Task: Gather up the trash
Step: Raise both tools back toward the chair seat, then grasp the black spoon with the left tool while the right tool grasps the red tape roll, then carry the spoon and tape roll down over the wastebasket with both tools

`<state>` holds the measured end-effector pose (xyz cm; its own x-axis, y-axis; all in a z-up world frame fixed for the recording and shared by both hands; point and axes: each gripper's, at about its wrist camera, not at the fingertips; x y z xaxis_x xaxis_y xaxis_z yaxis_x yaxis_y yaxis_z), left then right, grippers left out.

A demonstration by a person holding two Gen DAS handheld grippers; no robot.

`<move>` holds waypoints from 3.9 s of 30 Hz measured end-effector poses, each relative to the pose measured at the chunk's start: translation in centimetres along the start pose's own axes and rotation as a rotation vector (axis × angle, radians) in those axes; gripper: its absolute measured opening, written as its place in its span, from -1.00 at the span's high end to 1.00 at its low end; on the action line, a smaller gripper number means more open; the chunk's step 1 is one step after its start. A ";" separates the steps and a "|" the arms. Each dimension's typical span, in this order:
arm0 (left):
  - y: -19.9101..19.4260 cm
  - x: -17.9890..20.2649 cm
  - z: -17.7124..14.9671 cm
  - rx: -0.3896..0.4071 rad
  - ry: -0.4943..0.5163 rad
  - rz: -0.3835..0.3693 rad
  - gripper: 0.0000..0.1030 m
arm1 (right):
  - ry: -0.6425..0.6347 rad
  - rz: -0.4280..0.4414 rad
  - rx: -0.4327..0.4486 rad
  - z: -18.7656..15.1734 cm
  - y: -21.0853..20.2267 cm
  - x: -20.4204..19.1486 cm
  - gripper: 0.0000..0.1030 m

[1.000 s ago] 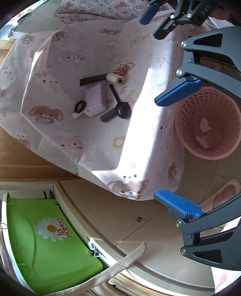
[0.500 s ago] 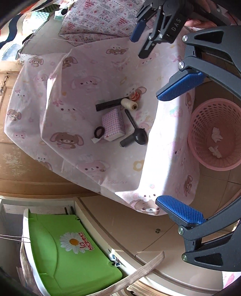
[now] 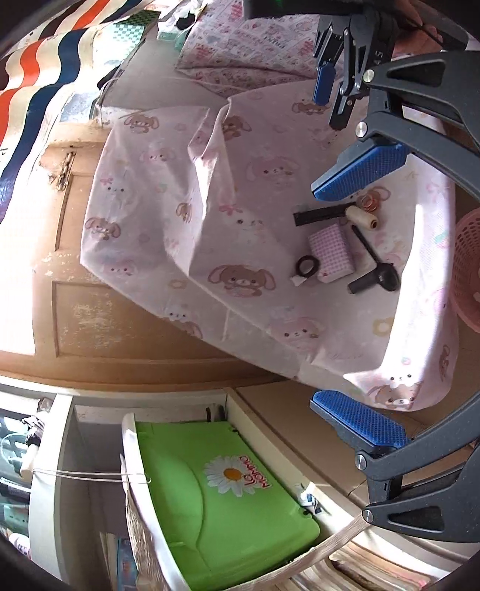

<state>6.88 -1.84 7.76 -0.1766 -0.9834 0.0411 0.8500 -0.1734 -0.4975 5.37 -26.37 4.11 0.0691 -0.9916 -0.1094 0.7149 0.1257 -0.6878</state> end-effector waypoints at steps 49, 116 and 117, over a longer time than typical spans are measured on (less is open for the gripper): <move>14.5 5.2 -9.1 -0.446 0.179 -0.051 0.36 | 0.112 -0.092 -0.082 -1.8 7.0 3.2 -0.32; 6.0 -1.0 -6.0 -0.261 0.026 0.018 0.35 | 0.149 0.098 0.040 -2.4 3.7 4.1 0.84; 5.8 -1.0 -6.3 -0.268 0.026 0.012 0.35 | 0.140 0.106 0.044 -2.5 3.4 3.8 0.84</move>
<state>8.84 -1.50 -0.61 -0.1826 -0.9831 0.0131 0.6907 -0.1377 -0.7099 6.35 -29.67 -0.44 0.0501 -0.9584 -0.2808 0.7388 0.2248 -0.6354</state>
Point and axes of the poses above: each gripper's, at about its wrist camera, not at the fingertips, and y roughly the way its jaws point, x to its right, z to its top, and after that the axes turned 4 degrees about z, right-handed
